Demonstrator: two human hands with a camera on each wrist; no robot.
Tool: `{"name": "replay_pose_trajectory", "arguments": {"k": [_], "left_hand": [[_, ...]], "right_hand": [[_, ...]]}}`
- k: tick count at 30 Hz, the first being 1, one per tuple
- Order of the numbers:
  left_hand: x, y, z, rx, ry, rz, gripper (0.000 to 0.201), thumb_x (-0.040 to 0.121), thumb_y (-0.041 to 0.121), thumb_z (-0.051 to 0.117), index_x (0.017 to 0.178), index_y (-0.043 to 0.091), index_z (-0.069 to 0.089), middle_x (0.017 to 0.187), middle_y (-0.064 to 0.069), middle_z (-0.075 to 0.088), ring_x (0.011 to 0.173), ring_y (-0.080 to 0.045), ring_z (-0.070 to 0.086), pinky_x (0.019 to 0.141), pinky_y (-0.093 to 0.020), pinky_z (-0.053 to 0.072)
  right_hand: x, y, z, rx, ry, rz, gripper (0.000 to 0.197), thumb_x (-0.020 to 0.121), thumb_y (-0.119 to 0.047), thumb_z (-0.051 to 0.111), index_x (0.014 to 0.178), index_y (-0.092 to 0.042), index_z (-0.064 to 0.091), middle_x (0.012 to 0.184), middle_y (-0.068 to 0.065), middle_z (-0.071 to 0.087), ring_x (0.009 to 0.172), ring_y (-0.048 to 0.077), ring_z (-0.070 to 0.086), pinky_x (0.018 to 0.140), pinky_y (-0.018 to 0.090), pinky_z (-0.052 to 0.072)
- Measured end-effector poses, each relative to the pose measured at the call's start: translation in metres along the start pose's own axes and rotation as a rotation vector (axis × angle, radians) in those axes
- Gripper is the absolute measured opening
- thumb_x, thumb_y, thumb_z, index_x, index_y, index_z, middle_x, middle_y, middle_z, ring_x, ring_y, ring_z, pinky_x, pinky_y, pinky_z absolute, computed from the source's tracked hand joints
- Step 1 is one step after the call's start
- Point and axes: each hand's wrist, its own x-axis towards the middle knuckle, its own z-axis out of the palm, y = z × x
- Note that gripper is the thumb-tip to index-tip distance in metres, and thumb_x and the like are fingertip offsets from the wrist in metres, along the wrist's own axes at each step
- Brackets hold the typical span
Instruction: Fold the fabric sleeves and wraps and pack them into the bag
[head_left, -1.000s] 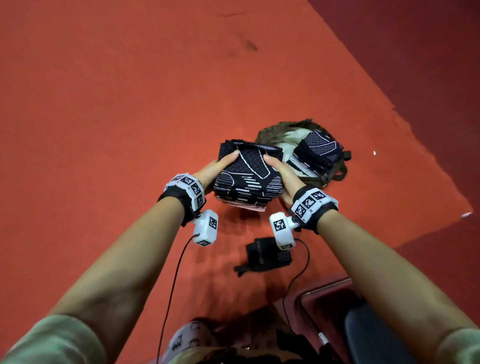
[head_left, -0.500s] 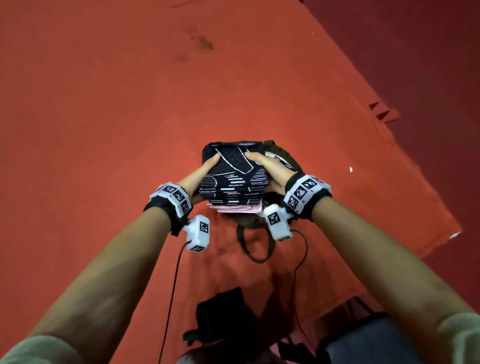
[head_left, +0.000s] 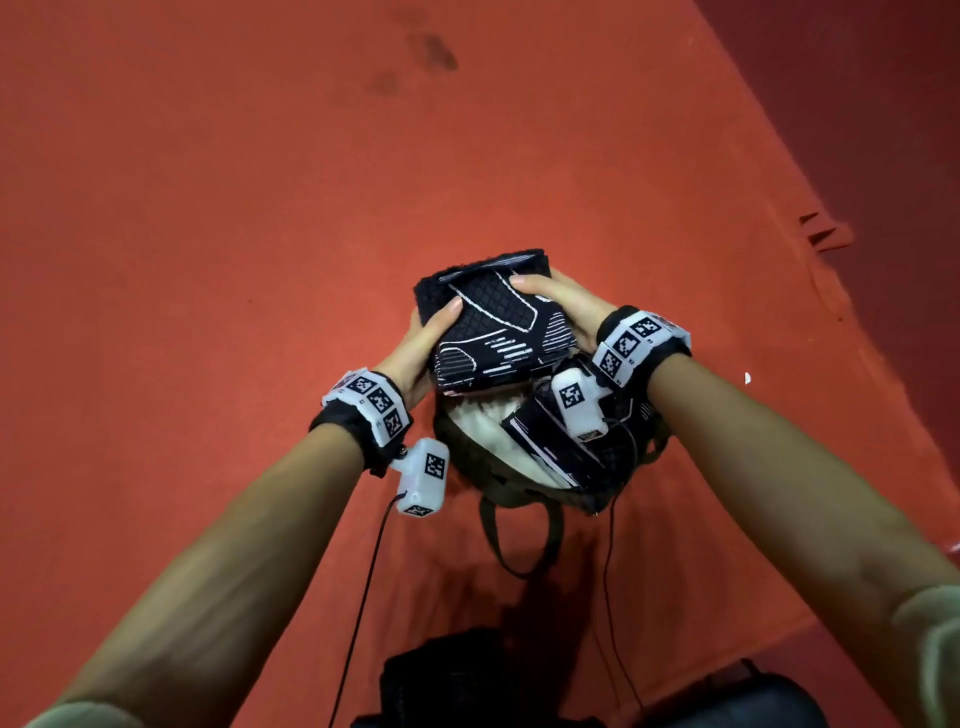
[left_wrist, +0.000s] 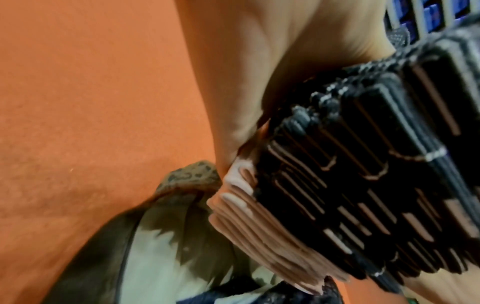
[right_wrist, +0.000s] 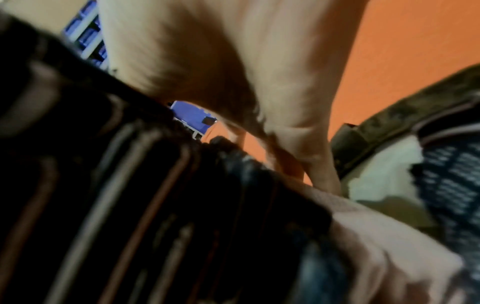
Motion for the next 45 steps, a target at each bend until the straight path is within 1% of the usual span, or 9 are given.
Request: {"name": "replay_pose_trajectory", "arguments": {"k": [3, 6, 10, 14, 20, 24, 29, 35, 45], "left_hand": [[0.006, -0.017, -0.002, 0.064, -0.054, -0.080, 0.100, 0.065, 0.054, 0.079, 0.144, 0.019, 0.029, 0.139, -0.013, 0.050, 0.122, -0.027, 0.054, 0.100, -0.044, 0.046], [0.012, -0.023, -0.004, 0.141, -0.125, -0.166, 0.101, 0.062, 0.066, 0.072, 0.142, 0.019, 0.031, 0.138, -0.010, 0.052, 0.119, -0.024, 0.057, 0.089, -0.037, 0.053], [0.026, -0.011, -0.013, 0.195, -0.038, -0.203, 0.064, 0.091, 0.065, 0.017, 0.138, 0.027, 0.039, 0.116, -0.004, 0.064, 0.098, -0.020, 0.066, 0.082, -0.031, 0.054], [0.043, -0.025, -0.032, 0.809, 0.106, 0.052, 0.031, 0.094, 0.008, 0.046, 0.125, 0.009, 0.052, 0.106, -0.009, 0.067, 0.107, -0.028, 0.060, 0.089, -0.032, 0.048], [0.061, -0.033, -0.029, 1.597, -0.137, -0.043, 0.085, 0.069, 0.047, 0.077, 0.137, 0.014, 0.037, 0.132, -0.014, 0.041, 0.119, -0.031, 0.046, 0.103, -0.037, 0.038], [0.059, -0.054, -0.035, 1.780, -0.086, -0.059, 0.068, 0.074, 0.052, 0.068, 0.125, 0.017, 0.040, 0.124, -0.008, 0.044, 0.112, -0.029, 0.047, 0.093, -0.043, 0.044], [0.072, -0.041, -0.042, 1.316, 0.168, 0.053, 0.004, 0.084, 0.016, 0.063, 0.085, 0.015, 0.060, 0.085, -0.005, 0.065, 0.078, -0.021, 0.058, 0.068, -0.025, 0.039], [0.065, -0.002, -0.044, 0.565, 0.215, -0.045, 0.020, 0.089, 0.010, 0.061, 0.071, 0.014, 0.053, 0.063, -0.004, 0.052, 0.043, -0.005, 0.053, 0.040, -0.017, 0.043], [0.075, -0.001, -0.043, 0.562, 0.183, -0.084, 0.032, 0.095, 0.026, 0.055, 0.065, 0.013, 0.053, 0.039, 0.010, 0.053, 0.033, -0.001, 0.046, 0.038, -0.013, 0.035]], "right_hand": [[0.008, 0.023, -0.010, -0.040, 0.002, 0.061, 0.078, 0.066, -0.044, 0.079, 0.132, -0.022, 0.043, 0.125, 0.011, 0.061, 0.110, 0.028, 0.063, 0.094, 0.048, 0.050], [0.005, 0.034, -0.014, -0.034, 0.035, 0.067, 0.047, 0.084, -0.029, 0.065, 0.126, -0.014, 0.049, 0.108, 0.011, 0.067, 0.090, 0.024, 0.068, 0.079, 0.037, 0.058], [-0.003, 0.028, -0.030, 0.069, 0.077, 0.040, 0.018, 0.092, -0.021, 0.050, 0.101, -0.006, 0.058, 0.074, 0.007, 0.069, 0.060, 0.018, 0.066, 0.055, 0.024, 0.055], [-0.005, 0.020, -0.040, 0.056, 0.114, 0.056, 0.023, 0.077, -0.026, 0.055, 0.091, -0.008, 0.059, 0.064, 0.003, 0.069, 0.053, 0.015, 0.065, 0.051, 0.021, 0.052], [-0.013, 0.019, -0.050, 0.058, 0.146, 0.090, 0.026, 0.076, -0.036, 0.062, 0.093, -0.017, 0.061, 0.065, 0.000, 0.069, 0.058, 0.015, 0.065, 0.051, 0.020, 0.053], [-0.009, 0.017, -0.056, 0.087, 0.155, 0.158, 0.028, 0.091, -0.035, 0.048, 0.094, -0.012, 0.064, 0.069, 0.004, 0.070, 0.062, 0.021, 0.065, 0.055, 0.023, 0.055], [-0.004, 0.016, -0.060, 0.088, 0.189, 0.130, 0.026, 0.091, -0.032, 0.047, 0.087, -0.013, 0.063, 0.064, 0.002, 0.070, 0.051, 0.015, 0.064, 0.050, 0.020, 0.052], [-0.002, 0.004, -0.069, 0.039, 0.165, 0.116, 0.023, 0.084, -0.034, 0.054, 0.081, -0.017, 0.069, 0.068, 0.003, 0.071, 0.056, 0.017, 0.065, 0.058, 0.024, 0.051], [0.027, -0.012, -0.050, -0.200, -0.120, 0.149, 0.032, 0.057, -0.018, 0.068, 0.090, -0.018, 0.070, 0.079, 0.003, 0.073, 0.068, 0.019, 0.069, 0.065, 0.028, 0.057]]}}
